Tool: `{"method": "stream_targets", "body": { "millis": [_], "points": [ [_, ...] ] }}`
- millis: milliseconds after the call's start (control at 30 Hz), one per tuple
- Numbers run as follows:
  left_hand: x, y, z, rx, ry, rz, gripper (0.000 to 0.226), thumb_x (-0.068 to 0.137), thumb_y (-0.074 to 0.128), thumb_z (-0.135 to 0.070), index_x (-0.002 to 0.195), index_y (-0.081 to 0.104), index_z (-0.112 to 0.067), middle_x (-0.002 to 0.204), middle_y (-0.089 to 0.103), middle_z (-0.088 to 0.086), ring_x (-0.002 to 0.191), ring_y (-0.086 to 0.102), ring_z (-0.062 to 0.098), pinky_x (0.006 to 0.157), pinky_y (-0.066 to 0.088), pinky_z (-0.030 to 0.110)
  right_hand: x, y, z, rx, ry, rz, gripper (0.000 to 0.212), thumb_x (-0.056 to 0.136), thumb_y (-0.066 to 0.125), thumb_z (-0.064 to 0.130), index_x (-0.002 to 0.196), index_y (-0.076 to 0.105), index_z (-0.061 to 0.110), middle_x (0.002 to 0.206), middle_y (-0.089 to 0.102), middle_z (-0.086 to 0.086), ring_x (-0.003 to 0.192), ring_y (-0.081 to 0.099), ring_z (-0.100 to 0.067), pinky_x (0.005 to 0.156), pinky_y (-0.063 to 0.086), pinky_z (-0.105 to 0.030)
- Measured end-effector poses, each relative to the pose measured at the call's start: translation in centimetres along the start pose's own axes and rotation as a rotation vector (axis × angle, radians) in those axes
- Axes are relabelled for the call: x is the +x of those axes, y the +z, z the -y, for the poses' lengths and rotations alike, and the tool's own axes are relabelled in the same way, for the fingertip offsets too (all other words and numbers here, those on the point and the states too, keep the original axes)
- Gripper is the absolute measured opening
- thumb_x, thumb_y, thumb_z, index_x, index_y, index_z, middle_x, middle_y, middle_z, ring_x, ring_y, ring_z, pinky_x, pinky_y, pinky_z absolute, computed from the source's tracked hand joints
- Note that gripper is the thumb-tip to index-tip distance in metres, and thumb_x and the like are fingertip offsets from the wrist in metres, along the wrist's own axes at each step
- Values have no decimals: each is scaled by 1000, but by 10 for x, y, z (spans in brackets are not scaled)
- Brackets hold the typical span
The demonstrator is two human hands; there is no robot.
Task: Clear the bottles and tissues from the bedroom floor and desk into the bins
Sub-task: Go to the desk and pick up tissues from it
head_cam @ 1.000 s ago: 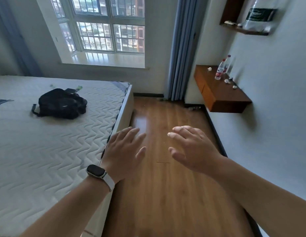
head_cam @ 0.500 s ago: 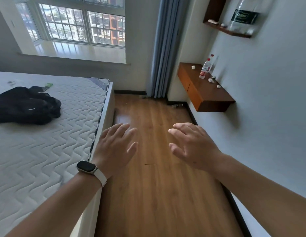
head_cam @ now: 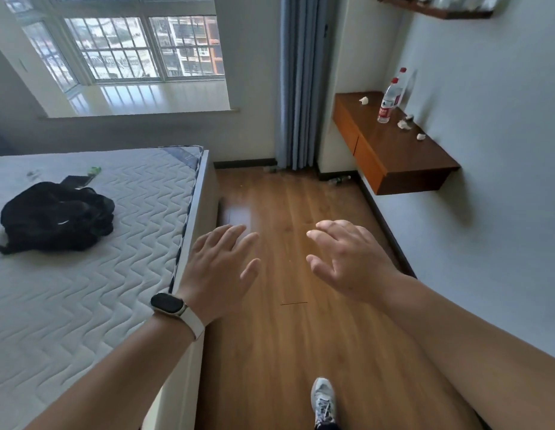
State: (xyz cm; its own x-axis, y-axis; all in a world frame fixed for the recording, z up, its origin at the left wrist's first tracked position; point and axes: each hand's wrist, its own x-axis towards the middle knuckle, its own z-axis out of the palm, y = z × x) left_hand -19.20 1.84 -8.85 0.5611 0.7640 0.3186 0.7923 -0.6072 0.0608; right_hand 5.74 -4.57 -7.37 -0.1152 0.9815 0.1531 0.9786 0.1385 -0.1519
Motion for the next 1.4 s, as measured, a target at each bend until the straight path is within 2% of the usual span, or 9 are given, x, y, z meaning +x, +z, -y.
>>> {"method": "stream_targets", "body": {
  "millis": [133, 233, 333, 567, 700, 933, 1133, 1400],
  "points": [
    [75, 11, -26, 27, 44, -1, 44, 90, 42, -46, 126, 56, -24, 132, 58, 3, 125, 50, 25, 101, 41, 44, 38, -9, -65, 38, 23, -42, 58, 91, 30, 54, 134, 52, 22, 142, 48, -1, 133, 39, -21, 106, 32, -43],
    [132, 23, -45, 34, 61, 6, 47, 90, 41, -46, 128, 57, -24, 134, 57, 1, 127, 49, 24, 102, 39, 43, 61, -12, -117, 32, 48, -65, 54, 91, 36, 51, 129, 57, 20, 137, 53, -4, 127, 45, -23, 102, 37, -43],
    [173, 38, -62, 38, 75, 15, 47, 90, 43, -46, 130, 56, -24, 136, 55, 1, 129, 47, 24, 104, 38, 43, 79, -12, -160, 24, 71, -53, 57, 90, 32, 53, 127, 58, 18, 135, 54, -6, 125, 48, -25, 98, 39, -44],
    [242, 59, -74, 49, 134, 26, 45, 92, 45, -45, 130, 53, -25, 138, 54, 1, 130, 47, 24, 105, 37, 44, 113, -19, -216, 21, 91, -115, 52, 90, 38, 50, 122, 61, 17, 129, 59, -7, 119, 53, -27, 92, 44, -44],
    [277, 71, -70, 28, 157, 12, 46, 91, 44, -46, 131, 53, -25, 138, 54, 1, 130, 47, 25, 105, 38, 45, 137, -18, -237, 19, 129, -106, 53, 90, 36, 51, 124, 60, 18, 131, 57, -6, 121, 51, -26, 94, 43, -44],
    [343, 115, -31, -55, 206, -11, 44, 90, 51, -44, 129, 56, -24, 136, 56, 1, 128, 50, 24, 104, 39, 44, 199, -1, -259, -21, 186, -94, 51, 91, 38, 49, 124, 60, 18, 130, 57, -6, 121, 51, -25, 95, 43, -42],
    [430, 158, 17, -137, 257, 14, 47, 89, 46, -46, 130, 57, -25, 136, 56, -1, 128, 49, 22, 102, 41, 45, 282, 12, -282, -58, 328, -97, 52, 91, 37, 50, 125, 59, 17, 130, 56, -5, 121, 50, -24, 96, 43, -43],
    [546, 190, 90, -175, 370, -10, 49, 89, 44, -46, 129, 58, -23, 133, 58, -1, 126, 51, 23, 100, 43, 45, 397, 12, -291, -122, 414, -130, 51, 92, 37, 49, 124, 59, 16, 129, 56, -4, 119, 50, -23, 96, 43, -41]
  ]
}}
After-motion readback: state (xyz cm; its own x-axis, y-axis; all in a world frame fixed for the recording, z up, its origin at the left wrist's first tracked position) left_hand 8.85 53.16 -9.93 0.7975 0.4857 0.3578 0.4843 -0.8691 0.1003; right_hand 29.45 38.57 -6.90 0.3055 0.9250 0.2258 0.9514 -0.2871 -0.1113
